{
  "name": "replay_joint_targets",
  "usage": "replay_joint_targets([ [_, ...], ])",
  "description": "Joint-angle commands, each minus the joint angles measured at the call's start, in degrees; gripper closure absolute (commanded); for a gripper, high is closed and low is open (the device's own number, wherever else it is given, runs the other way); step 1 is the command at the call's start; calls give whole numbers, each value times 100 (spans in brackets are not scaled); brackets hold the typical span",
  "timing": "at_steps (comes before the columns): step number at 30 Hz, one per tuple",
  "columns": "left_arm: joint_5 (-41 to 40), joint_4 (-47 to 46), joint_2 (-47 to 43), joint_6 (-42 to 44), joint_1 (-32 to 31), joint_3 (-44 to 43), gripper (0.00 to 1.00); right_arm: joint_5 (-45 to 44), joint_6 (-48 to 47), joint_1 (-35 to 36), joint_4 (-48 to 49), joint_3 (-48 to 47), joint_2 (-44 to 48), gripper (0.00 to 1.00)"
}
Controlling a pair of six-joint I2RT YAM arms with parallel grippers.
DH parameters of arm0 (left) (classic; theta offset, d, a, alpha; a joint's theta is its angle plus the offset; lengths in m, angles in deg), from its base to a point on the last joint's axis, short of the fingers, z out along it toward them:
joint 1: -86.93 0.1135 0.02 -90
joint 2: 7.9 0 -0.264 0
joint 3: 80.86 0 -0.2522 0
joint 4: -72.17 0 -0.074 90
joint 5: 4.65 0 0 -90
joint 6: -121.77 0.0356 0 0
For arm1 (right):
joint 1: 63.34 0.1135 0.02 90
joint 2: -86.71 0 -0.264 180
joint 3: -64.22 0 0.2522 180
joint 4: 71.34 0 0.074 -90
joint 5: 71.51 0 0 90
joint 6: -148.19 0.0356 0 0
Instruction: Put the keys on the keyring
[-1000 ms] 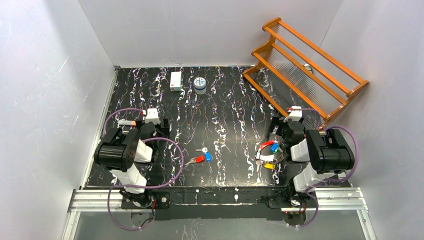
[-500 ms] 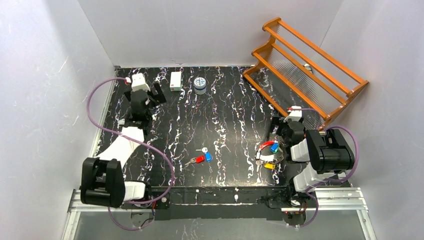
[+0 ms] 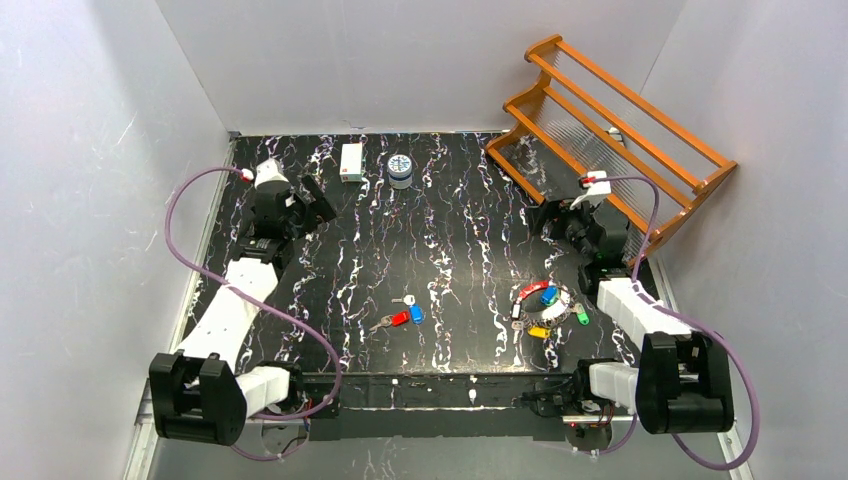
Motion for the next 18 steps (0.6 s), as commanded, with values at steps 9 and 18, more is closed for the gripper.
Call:
replay_joint_targets([
  [9, 2924, 40, -300, -893, 21, 1059, 2, 641, 2171, -20, -3363, -816, 713, 1],
  [18, 3273, 275, 131, -476, 21, 1257, 2, 784, 2302, 112, -4785, -881, 765, 4],
])
